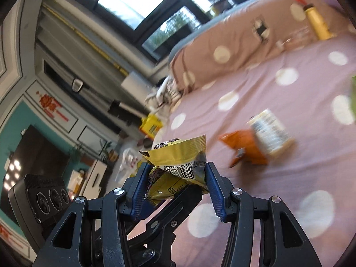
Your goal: Organize snacks
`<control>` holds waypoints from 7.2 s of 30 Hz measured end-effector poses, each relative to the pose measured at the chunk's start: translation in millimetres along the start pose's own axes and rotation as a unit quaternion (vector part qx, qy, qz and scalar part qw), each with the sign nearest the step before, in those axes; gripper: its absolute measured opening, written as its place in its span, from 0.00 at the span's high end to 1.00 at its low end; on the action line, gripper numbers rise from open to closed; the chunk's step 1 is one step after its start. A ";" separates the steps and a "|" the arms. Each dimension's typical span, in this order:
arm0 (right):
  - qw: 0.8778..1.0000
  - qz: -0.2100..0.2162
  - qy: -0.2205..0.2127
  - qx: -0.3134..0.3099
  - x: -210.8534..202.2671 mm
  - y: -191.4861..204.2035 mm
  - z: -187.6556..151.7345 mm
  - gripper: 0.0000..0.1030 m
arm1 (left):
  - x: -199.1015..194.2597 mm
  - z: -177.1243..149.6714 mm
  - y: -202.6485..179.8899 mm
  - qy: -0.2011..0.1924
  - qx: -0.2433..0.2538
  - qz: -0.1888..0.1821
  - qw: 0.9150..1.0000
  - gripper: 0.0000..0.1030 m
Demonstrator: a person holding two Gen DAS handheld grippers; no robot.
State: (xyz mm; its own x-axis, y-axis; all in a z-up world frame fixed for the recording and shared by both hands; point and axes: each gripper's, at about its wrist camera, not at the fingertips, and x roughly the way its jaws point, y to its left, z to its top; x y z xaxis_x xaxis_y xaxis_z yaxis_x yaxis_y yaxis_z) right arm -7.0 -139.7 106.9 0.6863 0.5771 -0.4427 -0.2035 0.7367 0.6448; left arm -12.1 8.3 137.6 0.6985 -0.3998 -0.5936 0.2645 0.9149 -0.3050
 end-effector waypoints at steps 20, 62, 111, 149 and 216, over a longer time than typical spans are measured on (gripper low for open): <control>0.983 -0.078 -0.136 0.093 -130.6 -86.0 19.9 0.48 | 32.2 -1.3 -149.1 0.008 0.124 -0.114 0.986 0.51; 0.908 -0.271 -0.209 0.240 -189.8 -167.2 11.4 0.23 | 61.3 -1.2 -156.2 0.058 0.103 -0.151 0.981 0.30; 0.945 -0.281 0.137 -0.091 147.8 -102.2 47.0 0.22 | 51.6 -14.2 82.6 0.085 -0.150 0.122 0.977 0.19; 0.965 -0.199 0.107 0.132 10.9 -127.9 -10.2 0.41 | 76.3 -33.2 13.3 0.150 -0.086 0.020 0.985 0.27; 0.912 -0.284 -0.203 0.218 -180.3 -181.8 2.2 0.36 | 88.5 -8.7 -178.8 0.085 0.141 -0.175 0.971 0.38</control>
State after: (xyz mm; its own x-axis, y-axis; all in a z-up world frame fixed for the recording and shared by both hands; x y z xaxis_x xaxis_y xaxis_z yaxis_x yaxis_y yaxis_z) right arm -92.1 -378.4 70.9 0.8144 -0.0957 -0.5724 0.5004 0.6152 0.6091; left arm -3.3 -191.2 133.1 0.4193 -0.6696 -0.6130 0.6539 0.6911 -0.3077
